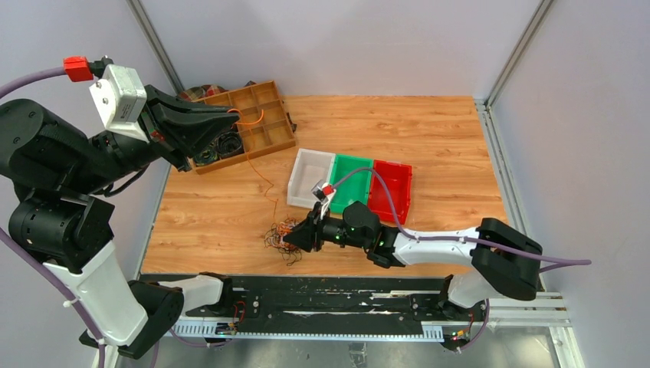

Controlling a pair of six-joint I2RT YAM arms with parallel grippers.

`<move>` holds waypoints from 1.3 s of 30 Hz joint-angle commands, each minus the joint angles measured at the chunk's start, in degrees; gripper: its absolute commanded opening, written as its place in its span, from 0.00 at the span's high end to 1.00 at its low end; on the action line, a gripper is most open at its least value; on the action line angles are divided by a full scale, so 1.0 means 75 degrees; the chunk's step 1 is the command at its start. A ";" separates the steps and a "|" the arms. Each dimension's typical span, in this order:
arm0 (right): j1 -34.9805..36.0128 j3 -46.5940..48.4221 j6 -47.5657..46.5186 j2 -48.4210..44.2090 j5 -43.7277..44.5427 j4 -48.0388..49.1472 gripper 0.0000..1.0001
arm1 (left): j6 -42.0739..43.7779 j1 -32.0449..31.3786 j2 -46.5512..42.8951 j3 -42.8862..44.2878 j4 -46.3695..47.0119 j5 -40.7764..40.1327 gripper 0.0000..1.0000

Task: Untangle the cables
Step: Untie the cable, then place the cable in the bin.

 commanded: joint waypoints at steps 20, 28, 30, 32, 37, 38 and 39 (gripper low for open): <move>-0.1286 -0.0204 -0.1208 -0.4557 0.2331 -0.2849 0.99 | -0.0159 -0.0335 0.0406 -0.2039 0.0109 0.0735 0.99; -0.1824 -0.0273 -0.1512 -0.6202 0.3701 -0.4698 0.98 | 0.0227 -0.2126 0.1820 -0.1574 0.0106 -0.0051 0.99; -0.1919 -0.0270 -0.1510 -0.6481 0.4081 -0.5173 0.95 | 0.0358 -0.2435 0.2272 -0.1480 0.0109 -0.0150 0.99; -0.1965 -0.0345 -0.1482 -0.6729 0.4494 -0.5541 0.93 | 0.0538 -0.2699 0.2779 -0.1276 0.0105 -0.0268 1.00; -0.2164 -0.0462 -0.1161 -0.6817 0.5916 -0.6627 0.92 | 0.1023 -0.3083 0.4018 -0.0638 0.0109 -0.0564 1.00; -0.2261 -0.0516 -0.1088 -0.6742 0.6006 -0.6668 0.91 | 0.1118 -0.3124 0.4235 -0.0553 0.0109 -0.0616 1.00; -0.2398 -0.0539 -0.0996 -0.6628 0.6041 -0.6760 0.90 | 0.1180 -0.3159 0.4458 -0.0481 0.0109 -0.0666 1.00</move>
